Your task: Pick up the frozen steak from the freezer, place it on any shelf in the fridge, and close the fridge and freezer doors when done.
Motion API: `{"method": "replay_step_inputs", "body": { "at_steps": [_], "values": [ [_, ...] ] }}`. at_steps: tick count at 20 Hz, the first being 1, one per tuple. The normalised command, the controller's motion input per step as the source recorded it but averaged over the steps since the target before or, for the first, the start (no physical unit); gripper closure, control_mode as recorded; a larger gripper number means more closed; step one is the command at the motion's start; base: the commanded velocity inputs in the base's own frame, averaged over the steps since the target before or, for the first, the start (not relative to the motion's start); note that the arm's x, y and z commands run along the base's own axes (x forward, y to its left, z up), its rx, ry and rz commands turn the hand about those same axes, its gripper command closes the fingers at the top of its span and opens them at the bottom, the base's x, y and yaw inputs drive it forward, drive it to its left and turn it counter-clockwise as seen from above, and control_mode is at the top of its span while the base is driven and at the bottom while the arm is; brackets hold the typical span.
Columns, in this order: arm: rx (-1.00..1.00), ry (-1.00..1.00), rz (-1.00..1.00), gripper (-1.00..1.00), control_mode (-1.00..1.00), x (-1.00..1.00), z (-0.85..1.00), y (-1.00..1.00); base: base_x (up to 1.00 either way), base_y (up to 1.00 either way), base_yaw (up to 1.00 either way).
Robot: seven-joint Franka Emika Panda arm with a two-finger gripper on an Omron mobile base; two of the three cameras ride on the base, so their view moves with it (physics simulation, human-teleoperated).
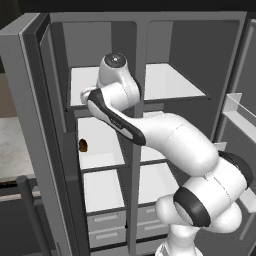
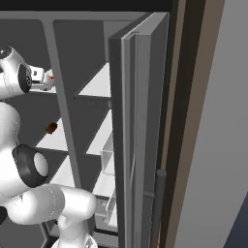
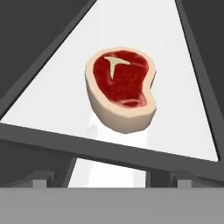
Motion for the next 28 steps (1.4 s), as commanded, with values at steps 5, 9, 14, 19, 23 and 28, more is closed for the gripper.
{"method": "replay_step_inputs", "body": {
  "at_steps": [5,9,14,19,23,28],
  "values": [
    [-0.03,0.00,0.11,-1.00,-1.00,0.44,0.00,0.01,0.00,0.00,0.00],
    [-0.04,0.00,0.08,-1.00,-1.00,0.48,-0.02,0.05,0.00,0.00,0.00],
    [-0.04,0.00,0.04,-1.00,-1.00,0.39,-0.02,0.00,0.00,0.00,0.00],
    [-0.06,0.00,0.02,-1.00,-1.00,0.39,-0.04,0.01,0.00,0.00,0.00],
    [-0.08,0.00,0.00,-1.00,-1.00,0.06,-0.07,0.00,0.00,0.00,0.00],
    [-0.06,-0.01,0.00,-1.00,-1.00,-0.13,-0.23,0.00,0.00,0.00,0.00]
  ]
}}
